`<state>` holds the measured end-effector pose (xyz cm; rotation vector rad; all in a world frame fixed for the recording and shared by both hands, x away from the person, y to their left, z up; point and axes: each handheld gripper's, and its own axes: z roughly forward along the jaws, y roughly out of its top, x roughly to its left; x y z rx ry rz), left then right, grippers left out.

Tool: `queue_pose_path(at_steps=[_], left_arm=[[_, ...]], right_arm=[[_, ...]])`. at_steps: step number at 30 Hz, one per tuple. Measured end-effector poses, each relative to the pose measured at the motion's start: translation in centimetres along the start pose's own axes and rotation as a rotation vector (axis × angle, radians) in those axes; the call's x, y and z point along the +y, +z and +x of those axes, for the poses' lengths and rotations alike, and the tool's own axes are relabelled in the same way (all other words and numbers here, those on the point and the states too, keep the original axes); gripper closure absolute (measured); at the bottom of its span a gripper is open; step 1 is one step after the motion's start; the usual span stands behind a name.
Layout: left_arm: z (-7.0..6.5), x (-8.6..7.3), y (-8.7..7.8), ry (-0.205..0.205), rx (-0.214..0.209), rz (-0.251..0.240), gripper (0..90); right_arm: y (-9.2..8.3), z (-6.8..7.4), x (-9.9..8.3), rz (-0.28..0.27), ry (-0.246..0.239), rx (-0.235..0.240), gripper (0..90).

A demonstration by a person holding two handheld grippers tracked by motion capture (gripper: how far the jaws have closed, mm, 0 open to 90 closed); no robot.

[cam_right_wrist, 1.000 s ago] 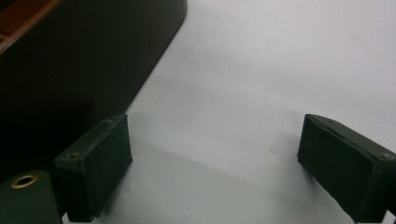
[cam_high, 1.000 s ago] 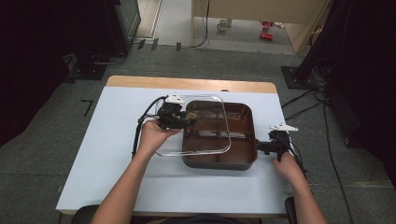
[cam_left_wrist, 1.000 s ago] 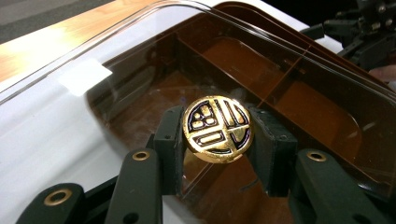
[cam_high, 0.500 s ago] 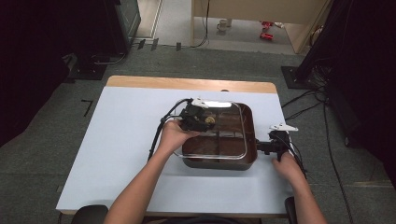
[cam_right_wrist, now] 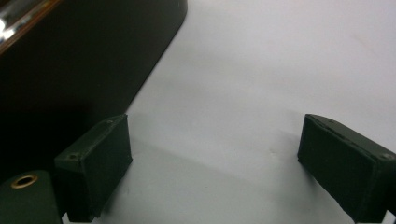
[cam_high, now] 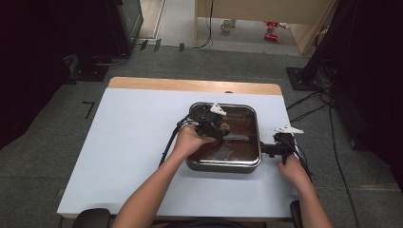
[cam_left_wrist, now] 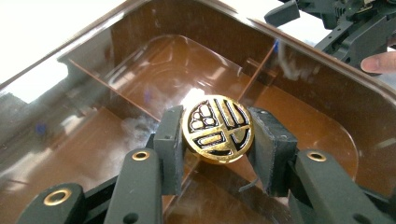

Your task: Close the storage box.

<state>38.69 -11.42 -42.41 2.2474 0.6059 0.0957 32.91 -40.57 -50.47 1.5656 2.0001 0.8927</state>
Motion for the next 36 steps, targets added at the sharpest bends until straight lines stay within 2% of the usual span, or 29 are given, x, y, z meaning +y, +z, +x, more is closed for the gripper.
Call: queue_pose_path(at_steps=[4, 8, 9, 12, 15, 16, 20, 21, 22, 23, 25, 27, 29, 34, 36], left_arm=[[0.1, -0.1, 0.1, 0.004, -0.003, -0.008, 59.3], [0.3, -0.1, 0.1, -0.015, -0.02, -0.009, 57.5], [0.4, -0.1, 0.0, -0.04, -0.041, -0.01, 54.2], [0.6, -0.1, -0.1, -0.063, -0.048, -0.005, 43.5], [1.0, -0.1, -0.7, -0.099, -0.078, -0.012, 40.1], [1.0, -0.1, -0.7, -0.099, -0.078, -0.012, 39.4], [0.7, 0.1, -1.7, -0.084, -0.054, -0.03, 36.3], [0.5, 0.2, -2.1, -0.065, -0.026, -0.032, 36.2], [0.5, 0.2, -2.1, -0.065, -0.026, -0.032, 35.2], [0.3, 0.2, -2.5, -0.04, 0.017, -0.015, 34.2], [0.3, 0.1, -2.7, -0.024, 0.018, -0.003, 32.5], [0.5, -0.2, -3.3, -0.031, 0.005, 0.009, 32.9], [0.6, -0.6, -3.9, -0.054, -0.005, -0.002, 33.5], [0.6, -1.5, -5.3, -0.065, 0.016, -0.036, 33.4], [0.6, -1.9, -5.7, -0.059, 0.029, -0.04, 30.2]], right_arm=[[0.0, 0.0, 0.0, 0.0, 0.0, 0.001, 9.3], [0.0, 0.0, 0.0, -0.001, -0.002, 0.0, 9.3], [0.0, 0.0, 0.0, -0.002, -0.003, 0.0, 9.3], [0.0, 0.0, 0.0, -0.002, -0.003, 0.0, 9.2], [0.0, 0.0, 0.0, -0.001, -0.002, 0.0, 9.3], [0.0, 0.0, 0.0, -0.001, -0.002, 0.0, 9.3], [0.0, 0.0, 0.0, -0.001, -0.002, 0.0, 9.2], [0.0, 0.0, 0.0, -0.002, -0.002, 0.0, 9.2], [0.0, 0.0, 0.0, -0.002, -0.002, 0.0, 9.3], [0.0, 0.0, 0.0, -0.002, -0.002, 0.0, 9.3], [0.0, 0.0, 0.0, -0.003, -0.003, 0.0, 9.3], [0.0, 0.0, 0.0, -0.004, -0.002, 0.0, 9.2], [0.0, 0.0, 0.0, -0.003, -0.002, 0.0, 9.3], [0.0, 0.0, 0.0, -0.002, -0.005, 0.0, 9.3], [0.0, 0.0, 0.0, -0.002, -0.005, 0.0, 9.3]])
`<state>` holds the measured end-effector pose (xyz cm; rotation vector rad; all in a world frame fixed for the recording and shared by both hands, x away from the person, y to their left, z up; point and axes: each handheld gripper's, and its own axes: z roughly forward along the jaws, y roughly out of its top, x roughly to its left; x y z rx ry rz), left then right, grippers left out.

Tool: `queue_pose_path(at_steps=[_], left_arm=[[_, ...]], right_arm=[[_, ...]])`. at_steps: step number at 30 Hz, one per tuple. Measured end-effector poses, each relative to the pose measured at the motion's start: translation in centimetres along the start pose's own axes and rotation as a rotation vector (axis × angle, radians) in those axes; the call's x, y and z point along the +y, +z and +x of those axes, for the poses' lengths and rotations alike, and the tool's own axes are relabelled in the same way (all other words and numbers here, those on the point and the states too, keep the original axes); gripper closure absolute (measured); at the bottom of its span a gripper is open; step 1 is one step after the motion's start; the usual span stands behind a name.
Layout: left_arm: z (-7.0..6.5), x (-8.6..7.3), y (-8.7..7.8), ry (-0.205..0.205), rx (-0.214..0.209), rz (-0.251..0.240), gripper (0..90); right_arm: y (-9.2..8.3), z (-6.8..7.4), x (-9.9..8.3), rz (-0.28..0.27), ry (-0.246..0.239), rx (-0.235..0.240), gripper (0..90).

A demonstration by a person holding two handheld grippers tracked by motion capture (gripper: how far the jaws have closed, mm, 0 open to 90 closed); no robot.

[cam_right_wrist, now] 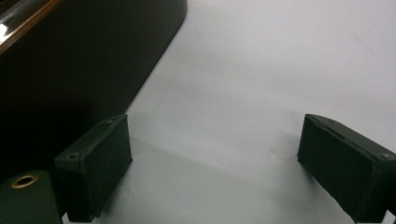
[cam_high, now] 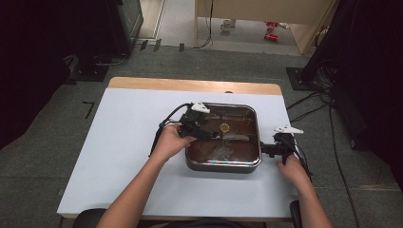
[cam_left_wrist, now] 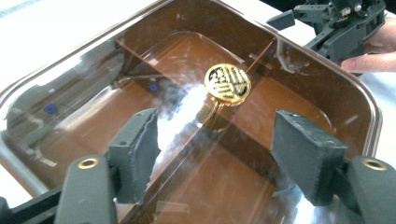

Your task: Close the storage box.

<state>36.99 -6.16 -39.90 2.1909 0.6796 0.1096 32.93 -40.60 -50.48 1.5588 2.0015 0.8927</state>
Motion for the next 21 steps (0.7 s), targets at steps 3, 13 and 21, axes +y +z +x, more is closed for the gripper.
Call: queue_pose_path(at_steps=[3, 13, 21], left_arm=[[0.1, -0.8, -0.8, -0.001, 0.01, 0.001, 29.5], [0.6, -3.9, -3.5, -0.056, 0.063, -0.021, 26.6], [0.4, -6.7, -5.7, -0.084, 0.094, -0.055, 24.4]], right_arm=[[0.0, 0.0, 0.0, 0.001, 0.002, 0.0, 9.3], [0.0, 0.0, 0.0, 0.001, 0.001, 0.0, 9.3], [0.0, 0.0, 0.0, 0.001, 0.001, -0.001, 9.3]])
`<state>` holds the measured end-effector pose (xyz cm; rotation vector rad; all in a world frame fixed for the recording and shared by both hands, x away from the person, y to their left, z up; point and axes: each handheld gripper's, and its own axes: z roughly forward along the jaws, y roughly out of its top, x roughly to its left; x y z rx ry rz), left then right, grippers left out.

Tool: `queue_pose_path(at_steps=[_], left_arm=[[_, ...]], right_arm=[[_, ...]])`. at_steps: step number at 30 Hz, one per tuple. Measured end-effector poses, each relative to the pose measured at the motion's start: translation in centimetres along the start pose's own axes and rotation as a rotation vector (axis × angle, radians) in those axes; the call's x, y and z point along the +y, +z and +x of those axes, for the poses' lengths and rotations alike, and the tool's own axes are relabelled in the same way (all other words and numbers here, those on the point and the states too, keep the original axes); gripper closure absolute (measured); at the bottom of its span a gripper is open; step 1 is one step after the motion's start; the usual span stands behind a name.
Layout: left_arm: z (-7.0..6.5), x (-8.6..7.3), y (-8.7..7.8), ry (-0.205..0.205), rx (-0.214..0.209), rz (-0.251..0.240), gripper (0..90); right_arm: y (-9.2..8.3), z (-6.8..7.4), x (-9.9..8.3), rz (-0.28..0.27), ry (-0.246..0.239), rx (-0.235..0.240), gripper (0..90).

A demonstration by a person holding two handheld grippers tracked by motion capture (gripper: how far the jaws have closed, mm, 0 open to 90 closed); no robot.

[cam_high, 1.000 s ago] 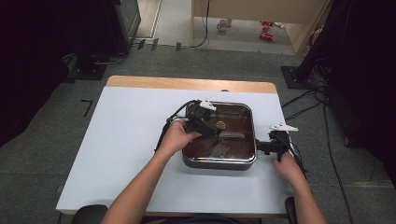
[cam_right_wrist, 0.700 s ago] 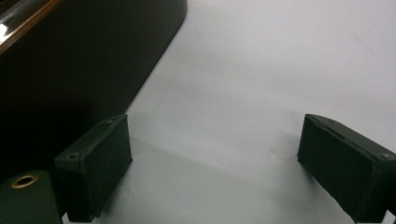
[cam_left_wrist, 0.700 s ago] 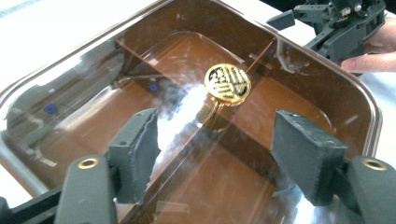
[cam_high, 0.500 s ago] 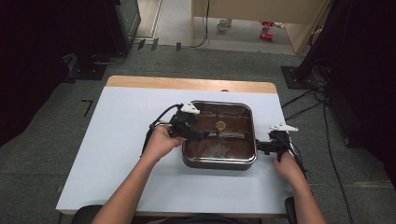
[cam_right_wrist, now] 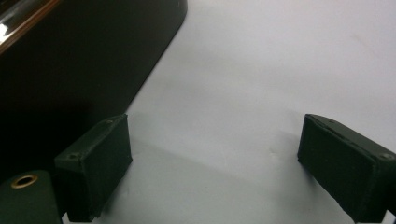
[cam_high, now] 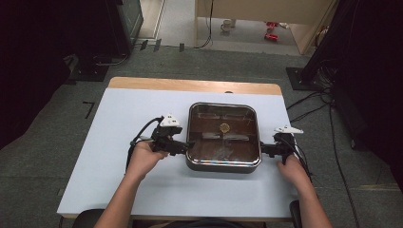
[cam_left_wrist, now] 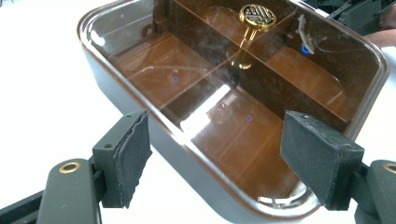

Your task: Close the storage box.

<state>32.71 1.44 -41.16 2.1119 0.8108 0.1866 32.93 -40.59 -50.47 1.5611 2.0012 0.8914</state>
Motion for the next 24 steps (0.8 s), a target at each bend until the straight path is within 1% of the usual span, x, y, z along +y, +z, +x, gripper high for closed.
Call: queue_pose_path(at_steps=[1, 3, 4, 5, 7, 8, 9, 10, 11, 13, 14, 15, 17, 18, 21, 23, 24], left_arm=[[0.0, 0.0, 0.0, 0.0, 0.0, 0.0, 24.4], [-0.1, -0.5, -0.4, 0.012, 0.017, -0.005, 23.9], [-0.1, -1.2, -0.9, 0.024, 0.032, -0.017, 23.6], [-0.1, -1.2, -0.9, 0.024, 0.032, -0.017, 23.2], [0.0, -2.2, -1.3, 0.03, 0.048, -0.028, 21.8], [0.4, -3.1, -1.7, 0.019, 0.073, -0.027, 21.6], [0.4, -3.1, -1.7, 0.019, 0.073, -0.027, 21.6], [0.6, -3.6, -1.8, 0.008, 0.088, -0.024, 21.6], [1.1, -4.5, -2.0, -0.016, 0.111, -0.031, 21.7], [1.7, -5.5, -2.0, -0.034, 0.137, -0.031, 21.7], [1.7, -5.5, -2.0, -0.034, 0.137, -0.031, 21.7], [1.9, -6.1, -2.0, -0.045, 0.146, -0.029, 21.7], [2.4, -7.0, -2.0, -0.046, 0.145, -0.03, 21.8], [2.5, -7.4, -2.1, -0.055, 0.144, -0.031, 21.8], [3.0, -8.4, -2.1, -0.072, 0.175, -0.025, 22.5], [3.2, -9.0, -2.0, -0.09, 0.178, -0.014, 23.2], [3.3, -9.3, -1.9, -0.109, 0.169, -0.01, 23.1]], right_arm=[[0.0, 0.0, 0.0, 0.0, 0.0, 0.0, 9.3], [0.0, 0.0, 0.0, 0.0, 0.001, 0.0, 9.3], [0.0, 0.0, 0.0, 0.0, 0.001, -0.001, 9.3], [0.0, 0.0, 0.0, 0.0, 0.001, -0.001, 9.3], [0.0, 0.0, 0.0, -0.001, 0.001, 0.0, 9.3], [0.0, 0.0, 0.0, -0.001, 0.002, 0.0, 9.3], [0.0, 0.0, 0.0, -0.001, 0.002, 0.0, 9.3], [0.0, 0.0, 0.0, -0.001, 0.003, 0.0, 9.3], [0.0, 0.0, 0.0, -0.001, 0.003, 0.0, 9.3], [0.0, 0.0, 0.0, 0.0, 0.003, 0.0, 9.3], [0.0, 0.0, 0.0, 0.0, 0.003, 0.0, 9.3], [0.0, 0.0, 0.0, 0.0, 0.003, 0.0, 9.3], [0.0, 0.0, 0.0, 0.0, 0.003, -0.001, 9.3], [0.0, 0.0, 0.0, -0.001, 0.004, -0.001, 9.3], [0.0, 0.0, 0.0, 0.0, 0.004, -0.001, 9.3], [0.0, 0.0, 0.0, 0.0, 0.003, -0.001, 9.3], [0.0, 0.0, 0.0, 0.001, 0.003, -0.001, 9.3]])
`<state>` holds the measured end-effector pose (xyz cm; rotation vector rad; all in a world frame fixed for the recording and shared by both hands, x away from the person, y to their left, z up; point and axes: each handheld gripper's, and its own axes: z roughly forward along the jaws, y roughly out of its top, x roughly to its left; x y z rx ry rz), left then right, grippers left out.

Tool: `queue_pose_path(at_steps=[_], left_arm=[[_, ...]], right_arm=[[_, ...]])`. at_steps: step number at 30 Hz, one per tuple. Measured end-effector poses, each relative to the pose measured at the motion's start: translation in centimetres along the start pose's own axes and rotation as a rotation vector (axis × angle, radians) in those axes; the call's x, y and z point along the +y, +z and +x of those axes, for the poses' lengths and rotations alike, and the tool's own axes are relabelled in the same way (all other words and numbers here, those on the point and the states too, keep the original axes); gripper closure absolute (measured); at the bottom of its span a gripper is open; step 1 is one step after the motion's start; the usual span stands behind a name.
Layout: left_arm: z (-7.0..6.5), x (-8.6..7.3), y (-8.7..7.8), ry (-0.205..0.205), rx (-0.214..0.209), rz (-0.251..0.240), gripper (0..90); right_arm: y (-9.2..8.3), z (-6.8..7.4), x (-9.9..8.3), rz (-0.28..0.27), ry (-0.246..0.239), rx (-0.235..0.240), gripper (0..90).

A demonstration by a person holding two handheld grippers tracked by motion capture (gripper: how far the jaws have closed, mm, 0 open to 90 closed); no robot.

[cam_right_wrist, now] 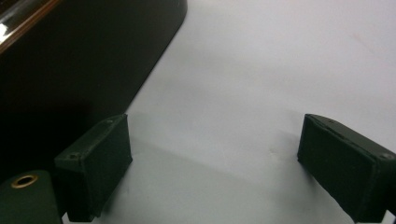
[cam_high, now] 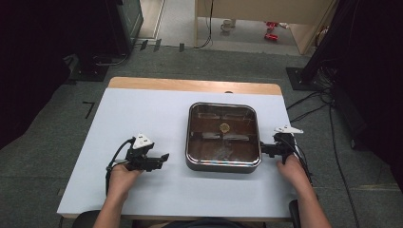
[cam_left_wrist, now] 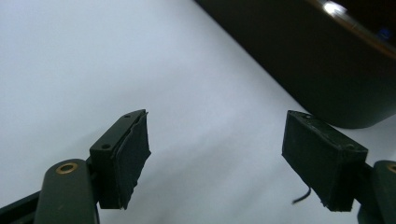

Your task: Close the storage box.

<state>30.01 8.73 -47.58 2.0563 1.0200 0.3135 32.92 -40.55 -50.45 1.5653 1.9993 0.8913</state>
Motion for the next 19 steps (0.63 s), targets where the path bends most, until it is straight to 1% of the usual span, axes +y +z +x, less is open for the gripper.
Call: queue_pose_path(at_steps=[1, 2, 3, 4, 5, 6, 8, 10, 11, 12, 14, 19], left_arm=[[0.1, -0.3, 0.3, -0.03, -0.003, 0.014, 23.1], [0.2, -0.5, 0.6, -0.044, 0.002, 0.027, 23.3], [0.1, -0.6, 1.1, -0.059, 0.03, 0.075, 24.0], [-0.1, -0.7, 1.4, -0.033, 0.048, 0.08, 24.4], [-0.3, -0.7, 1.4, 0.0, 0.047, 0.082, 22.7], [-0.5, -0.8, 1.5, 0.02, 0.058, 0.087, 22.1], [-0.7, -1.1, 1.7, 0.041, 0.059, 0.077, 18.5], [-1.1, -1.5, 1.8, 0.041, 0.071, 0.048, 14.6], [-1.3, -1.7, 1.9, 0.047, 0.085, 0.037, 13.1], [-1.5, -1.7, 2.0, 0.063, 0.107, 0.041, 14.3], [-1.5, -1.7, 2.0, 0.058, 0.105, 0.042, 14.2], [-1.5, -1.7, 2.0, 0.06, 0.108, 0.042, 14.1]], right_arm=[[0.0, 0.0, 0.0, 0.0, 0.0, 0.0, 9.3], [0.0, 0.0, 0.0, 0.0, 0.0, 0.0, 9.3], [0.0, 0.0, 0.0, 0.0, 0.0, 0.0, 9.3], [0.0, 0.0, 0.0, 0.0, 0.0, 0.0, 9.3], [0.0, 0.0, 0.0, 0.0, 0.0, 0.0, 9.3], [0.0, 0.0, 0.0, 0.0, 0.0, 0.0, 9.3], [0.0, 0.0, 0.0, 0.0, 0.0, 0.0, 9.3], [0.0, 0.0, 0.0, 0.0, 0.0, 0.0, 9.3], [0.0, 0.0, 0.0, 0.0, 0.0, 0.0, 9.3], [0.0, 0.0, 0.0, 0.0, 0.0, 0.0, 9.3], [0.0, 0.0, 0.0, 0.0, 0.0, 0.001, 9.3], [0.0, 0.0, 0.0, 0.0, 0.0, 0.0, 9.3]])
